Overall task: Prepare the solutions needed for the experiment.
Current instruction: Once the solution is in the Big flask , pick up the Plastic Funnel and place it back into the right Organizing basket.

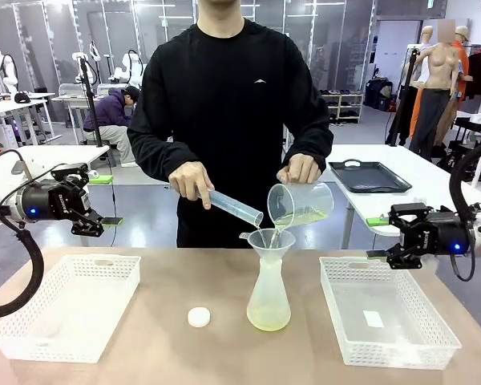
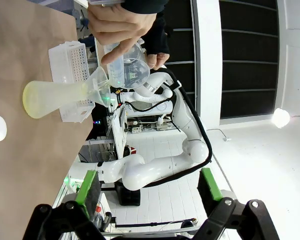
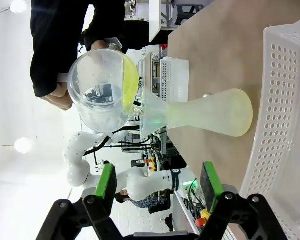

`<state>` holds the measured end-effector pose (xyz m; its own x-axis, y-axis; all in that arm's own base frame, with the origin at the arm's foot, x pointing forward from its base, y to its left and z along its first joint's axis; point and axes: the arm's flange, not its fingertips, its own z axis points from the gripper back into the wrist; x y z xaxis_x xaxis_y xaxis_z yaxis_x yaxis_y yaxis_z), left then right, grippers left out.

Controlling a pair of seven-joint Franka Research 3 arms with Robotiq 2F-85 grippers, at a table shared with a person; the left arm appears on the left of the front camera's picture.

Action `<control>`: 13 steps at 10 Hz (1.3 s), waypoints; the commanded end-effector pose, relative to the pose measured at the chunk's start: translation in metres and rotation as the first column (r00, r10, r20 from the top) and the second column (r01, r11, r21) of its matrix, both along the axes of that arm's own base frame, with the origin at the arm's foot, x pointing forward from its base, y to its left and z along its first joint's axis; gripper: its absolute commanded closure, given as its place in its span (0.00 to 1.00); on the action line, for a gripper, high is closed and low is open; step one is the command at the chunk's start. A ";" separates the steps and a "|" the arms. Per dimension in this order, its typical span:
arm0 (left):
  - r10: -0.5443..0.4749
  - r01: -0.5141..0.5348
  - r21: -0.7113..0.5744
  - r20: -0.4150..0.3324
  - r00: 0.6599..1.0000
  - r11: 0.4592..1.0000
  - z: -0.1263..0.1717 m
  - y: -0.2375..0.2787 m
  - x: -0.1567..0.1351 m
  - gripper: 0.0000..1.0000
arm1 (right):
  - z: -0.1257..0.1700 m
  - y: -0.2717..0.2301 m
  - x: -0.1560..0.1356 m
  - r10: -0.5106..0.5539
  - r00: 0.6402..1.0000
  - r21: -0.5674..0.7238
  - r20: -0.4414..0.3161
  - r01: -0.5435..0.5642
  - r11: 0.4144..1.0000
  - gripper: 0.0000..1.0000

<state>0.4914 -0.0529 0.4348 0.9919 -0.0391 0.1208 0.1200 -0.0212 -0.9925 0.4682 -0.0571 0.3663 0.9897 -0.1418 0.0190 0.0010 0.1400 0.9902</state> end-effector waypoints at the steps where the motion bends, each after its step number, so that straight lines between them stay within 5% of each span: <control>1: 0.000 0.000 -0.001 0.002 1.000 1.000 0.001 0.000 0.000 0.00 | 0.003 0.002 0.002 -0.003 1.000 -0.025 0.008 0.003 1.000 0.15; 13: 0.000 0.000 -0.001 0.002 1.000 1.000 0.001 0.000 0.000 0.00 | 0.003 0.002 0.002 -0.003 1.000 -0.025 0.008 0.003 1.000 0.15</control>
